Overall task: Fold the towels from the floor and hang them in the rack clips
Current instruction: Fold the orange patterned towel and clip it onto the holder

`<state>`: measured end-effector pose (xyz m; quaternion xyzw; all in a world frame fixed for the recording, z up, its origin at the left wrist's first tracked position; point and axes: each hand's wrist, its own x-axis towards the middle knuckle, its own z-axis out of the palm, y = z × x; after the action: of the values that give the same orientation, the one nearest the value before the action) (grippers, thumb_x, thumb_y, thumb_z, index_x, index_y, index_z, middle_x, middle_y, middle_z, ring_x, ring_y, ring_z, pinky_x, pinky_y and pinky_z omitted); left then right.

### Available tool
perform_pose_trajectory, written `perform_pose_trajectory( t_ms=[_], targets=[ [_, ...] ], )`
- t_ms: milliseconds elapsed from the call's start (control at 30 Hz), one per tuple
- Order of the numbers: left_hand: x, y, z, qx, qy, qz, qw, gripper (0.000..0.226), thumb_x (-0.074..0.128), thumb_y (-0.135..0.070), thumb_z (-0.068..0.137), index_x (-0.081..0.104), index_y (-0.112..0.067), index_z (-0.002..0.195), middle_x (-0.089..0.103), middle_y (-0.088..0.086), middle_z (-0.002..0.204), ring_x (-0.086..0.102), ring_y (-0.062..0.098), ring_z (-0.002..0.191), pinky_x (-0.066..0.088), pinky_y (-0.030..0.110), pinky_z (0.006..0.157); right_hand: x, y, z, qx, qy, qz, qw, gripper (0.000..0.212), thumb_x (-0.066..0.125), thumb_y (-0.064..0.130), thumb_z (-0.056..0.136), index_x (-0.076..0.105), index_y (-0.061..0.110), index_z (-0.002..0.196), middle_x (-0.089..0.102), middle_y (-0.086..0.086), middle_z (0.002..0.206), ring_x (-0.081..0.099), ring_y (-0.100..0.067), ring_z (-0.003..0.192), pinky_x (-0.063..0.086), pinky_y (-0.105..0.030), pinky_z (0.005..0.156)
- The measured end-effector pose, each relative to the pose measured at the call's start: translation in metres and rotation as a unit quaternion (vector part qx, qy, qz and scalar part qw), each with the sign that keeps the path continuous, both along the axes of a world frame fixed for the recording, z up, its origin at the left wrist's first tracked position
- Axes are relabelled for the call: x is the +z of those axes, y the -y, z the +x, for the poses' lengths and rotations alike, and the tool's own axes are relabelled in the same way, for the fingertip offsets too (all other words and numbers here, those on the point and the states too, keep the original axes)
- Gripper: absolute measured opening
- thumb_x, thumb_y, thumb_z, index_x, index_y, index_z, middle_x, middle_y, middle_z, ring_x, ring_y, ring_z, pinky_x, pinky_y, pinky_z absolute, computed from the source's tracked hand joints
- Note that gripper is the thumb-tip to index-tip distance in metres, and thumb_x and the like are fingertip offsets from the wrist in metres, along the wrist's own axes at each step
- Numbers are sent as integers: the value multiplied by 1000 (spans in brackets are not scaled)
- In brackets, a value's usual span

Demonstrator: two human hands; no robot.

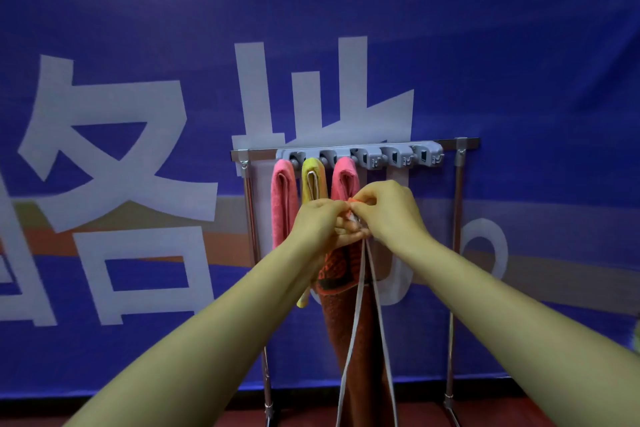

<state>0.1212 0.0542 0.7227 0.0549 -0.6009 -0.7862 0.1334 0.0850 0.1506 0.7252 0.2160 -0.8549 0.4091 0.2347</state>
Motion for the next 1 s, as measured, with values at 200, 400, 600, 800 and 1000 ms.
perform_pose_trajectory(
  t_ms=[200, 400, 600, 800, 1000],
  targets=[
    [2, -3, -1, -19, -29, -12, 999, 27, 42, -11, 97, 53, -5, 73, 54, 0, 36, 51, 4, 31, 52, 18, 42, -6, -1, 2, 29, -6, 32, 999, 20, 53, 30, 87, 69, 22, 95, 72, -4, 95, 62, -25, 94, 47, -34, 80],
    [9, 3, -1, -41, -27, -91, 995, 44, 37, -32, 100, 58, 0, 78, 61, 14, 53, 64, 19, 48, 59, 28, 54, -10, -13, -4, 129, 19, -90, 987, 16, 65, 24, 84, 72, 14, 95, 71, -4, 84, 65, -17, 79, 51, -31, 72],
    [-8, 29, -4, 116, -101, -396, 905, 26, 57, -43, 88, 55, -16, 85, 64, 1, 74, 62, 16, 71, 49, 29, 66, -8, -13, -10, 153, -14, -99, 983, 13, 61, 11, 86, 69, 9, 96, 66, 0, 85, 62, -13, 81, 49, -22, 74],
    [-4, 57, -1, -101, -51, -387, 915, 44, 69, -20, 81, 51, -18, 122, 59, 9, 122, 61, 22, 107, 53, 35, 90, 7, -18, -16, 190, -51, -14, 980, 14, 57, 7, 87, 65, 17, 94, 63, 2, 89, 60, -15, 86, 47, -25, 79],
    [-9, 62, 4, -51, -71, -458, 885, 36, 72, -11, 78, 56, -7, 110, 67, 15, 103, 68, 27, 94, 59, 37, 80, 6, -29, -28, 146, -59, -36, 987, 13, 57, 7, 87, 66, 16, 92, 62, 3, 86, 56, -8, 78, 42, -12, 70]
  ],
)
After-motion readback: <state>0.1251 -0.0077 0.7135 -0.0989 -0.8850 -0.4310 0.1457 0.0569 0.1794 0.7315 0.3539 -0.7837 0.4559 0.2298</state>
